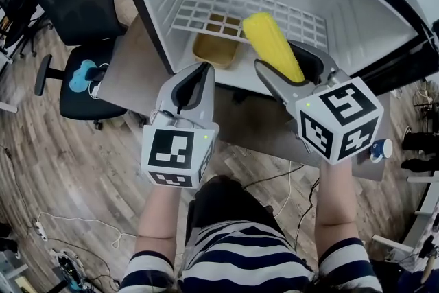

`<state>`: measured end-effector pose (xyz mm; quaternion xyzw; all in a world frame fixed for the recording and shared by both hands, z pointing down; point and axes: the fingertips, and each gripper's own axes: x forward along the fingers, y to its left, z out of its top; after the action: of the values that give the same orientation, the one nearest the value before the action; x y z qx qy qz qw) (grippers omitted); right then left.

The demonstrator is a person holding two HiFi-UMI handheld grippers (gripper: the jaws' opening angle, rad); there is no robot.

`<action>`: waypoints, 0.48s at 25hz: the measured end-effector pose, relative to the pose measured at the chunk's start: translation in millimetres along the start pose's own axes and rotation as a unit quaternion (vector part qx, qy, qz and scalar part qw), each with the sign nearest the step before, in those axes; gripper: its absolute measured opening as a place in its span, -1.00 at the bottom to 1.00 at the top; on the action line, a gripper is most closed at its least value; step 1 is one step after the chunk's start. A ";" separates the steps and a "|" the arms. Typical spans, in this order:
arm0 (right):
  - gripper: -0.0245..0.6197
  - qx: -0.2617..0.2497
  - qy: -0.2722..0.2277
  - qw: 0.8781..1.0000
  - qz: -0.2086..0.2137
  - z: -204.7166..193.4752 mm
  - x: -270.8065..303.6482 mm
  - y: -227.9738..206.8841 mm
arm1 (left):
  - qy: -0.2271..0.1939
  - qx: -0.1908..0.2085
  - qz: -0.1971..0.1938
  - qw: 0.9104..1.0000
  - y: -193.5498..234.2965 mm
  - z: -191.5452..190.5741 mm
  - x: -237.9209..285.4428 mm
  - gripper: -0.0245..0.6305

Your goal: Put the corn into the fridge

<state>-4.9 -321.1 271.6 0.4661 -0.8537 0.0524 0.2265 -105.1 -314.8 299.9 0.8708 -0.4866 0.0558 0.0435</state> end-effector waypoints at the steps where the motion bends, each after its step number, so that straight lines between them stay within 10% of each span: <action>1: -0.15 -0.004 0.003 1.000 -0.006 0.8 3.4 -3.5 | -0.002 0.001 0.000 1.000 0.6 0.0 0.9 -0.93; 12: -0.15 -0.022 0.029 0.997 -0.065 8.8 37.6 -41.7 | -0.007 -0.020 0.001 1.000 7.5 -8.2 12.3 -0.93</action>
<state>8.9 -376.2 275.1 0.5140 -0.8155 0.0324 0.2641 -105.6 -328.0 309.9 0.8696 -0.4887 0.0397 0.0577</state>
